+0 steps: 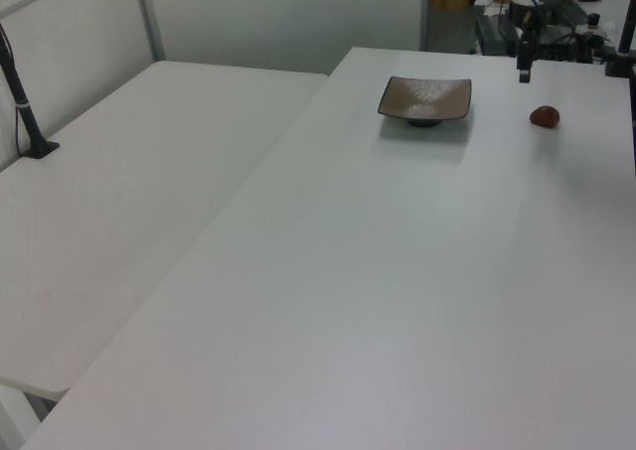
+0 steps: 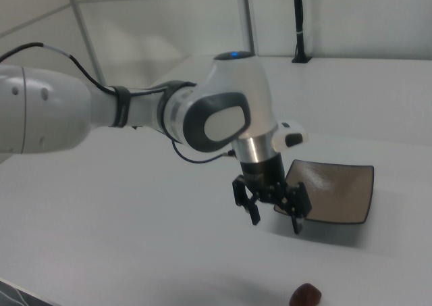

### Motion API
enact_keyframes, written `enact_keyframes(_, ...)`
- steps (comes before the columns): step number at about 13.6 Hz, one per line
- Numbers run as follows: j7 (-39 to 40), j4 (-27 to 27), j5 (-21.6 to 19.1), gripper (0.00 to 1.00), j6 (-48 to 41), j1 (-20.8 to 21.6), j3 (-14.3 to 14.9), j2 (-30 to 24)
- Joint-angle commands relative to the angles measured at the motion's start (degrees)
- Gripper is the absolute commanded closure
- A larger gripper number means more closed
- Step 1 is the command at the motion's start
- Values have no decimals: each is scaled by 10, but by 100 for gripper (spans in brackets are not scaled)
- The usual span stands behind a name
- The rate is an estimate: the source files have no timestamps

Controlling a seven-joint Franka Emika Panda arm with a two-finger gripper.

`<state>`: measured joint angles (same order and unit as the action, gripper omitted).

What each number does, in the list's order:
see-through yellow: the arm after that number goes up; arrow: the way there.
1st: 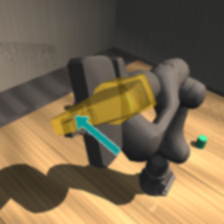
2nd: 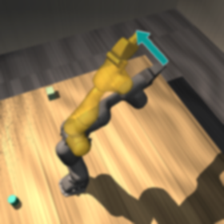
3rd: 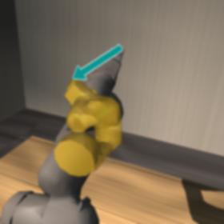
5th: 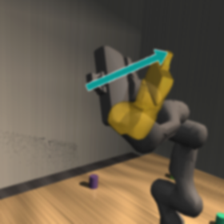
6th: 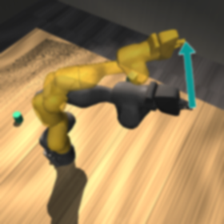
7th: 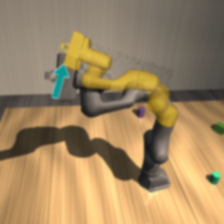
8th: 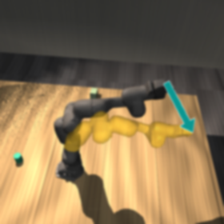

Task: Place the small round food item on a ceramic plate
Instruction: 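Move the gripper over the small red food item and lower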

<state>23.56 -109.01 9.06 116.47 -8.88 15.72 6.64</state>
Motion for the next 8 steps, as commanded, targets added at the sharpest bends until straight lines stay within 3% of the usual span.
enact_keyframes(1,-1,-27,-2,0,48,-19,11,21)
enact_keyframes(8,-1,-28,-2,0,93,-60,10,71)
